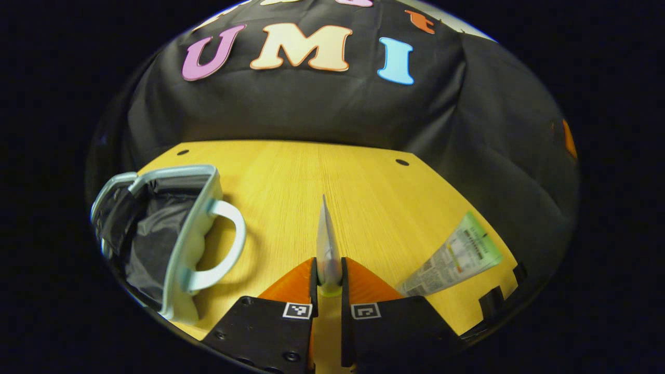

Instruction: First open the suitcase, pack the skin care products into it, and then close the suitcase.

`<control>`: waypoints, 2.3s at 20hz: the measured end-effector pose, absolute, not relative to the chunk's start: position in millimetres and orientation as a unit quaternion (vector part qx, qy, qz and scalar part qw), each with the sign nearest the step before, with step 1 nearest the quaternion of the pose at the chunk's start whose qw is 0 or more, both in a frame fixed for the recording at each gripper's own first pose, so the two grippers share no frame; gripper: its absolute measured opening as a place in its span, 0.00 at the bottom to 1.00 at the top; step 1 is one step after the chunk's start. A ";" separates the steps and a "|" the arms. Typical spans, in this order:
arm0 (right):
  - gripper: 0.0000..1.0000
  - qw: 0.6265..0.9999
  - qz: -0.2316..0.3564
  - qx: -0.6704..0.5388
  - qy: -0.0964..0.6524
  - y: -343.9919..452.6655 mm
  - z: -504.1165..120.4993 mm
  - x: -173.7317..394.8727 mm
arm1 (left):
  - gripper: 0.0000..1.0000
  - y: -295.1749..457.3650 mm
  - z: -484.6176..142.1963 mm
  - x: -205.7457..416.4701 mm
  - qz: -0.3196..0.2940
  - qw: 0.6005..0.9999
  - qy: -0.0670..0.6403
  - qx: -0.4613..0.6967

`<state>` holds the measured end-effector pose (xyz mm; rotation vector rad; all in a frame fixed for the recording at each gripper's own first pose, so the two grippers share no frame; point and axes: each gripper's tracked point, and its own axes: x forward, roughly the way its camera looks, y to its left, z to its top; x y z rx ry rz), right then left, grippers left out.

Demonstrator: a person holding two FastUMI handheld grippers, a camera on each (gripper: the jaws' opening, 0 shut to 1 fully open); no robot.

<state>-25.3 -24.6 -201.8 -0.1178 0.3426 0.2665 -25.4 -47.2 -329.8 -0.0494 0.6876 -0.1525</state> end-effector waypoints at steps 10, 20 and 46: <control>0.99 0.955 0.174 -0.028 0.238 22.0 -299.5 -40.7 | 0.12 -0.7 -250.2 -63.5 -0.033 0.943 0.332 -0.009; 0.99 0.930 0.182 -0.047 0.316 31.9 -401.2 -39.0 | 0.12 28.6 -227.3 -116.1 0.017 0.938 0.347 -0.002; 0.19 0.912 0.206 0.026 0.355 140.5 -323.1 -13.3 | 0.13 187.7 -272.0 -96.6 0.065 0.884 0.462 0.021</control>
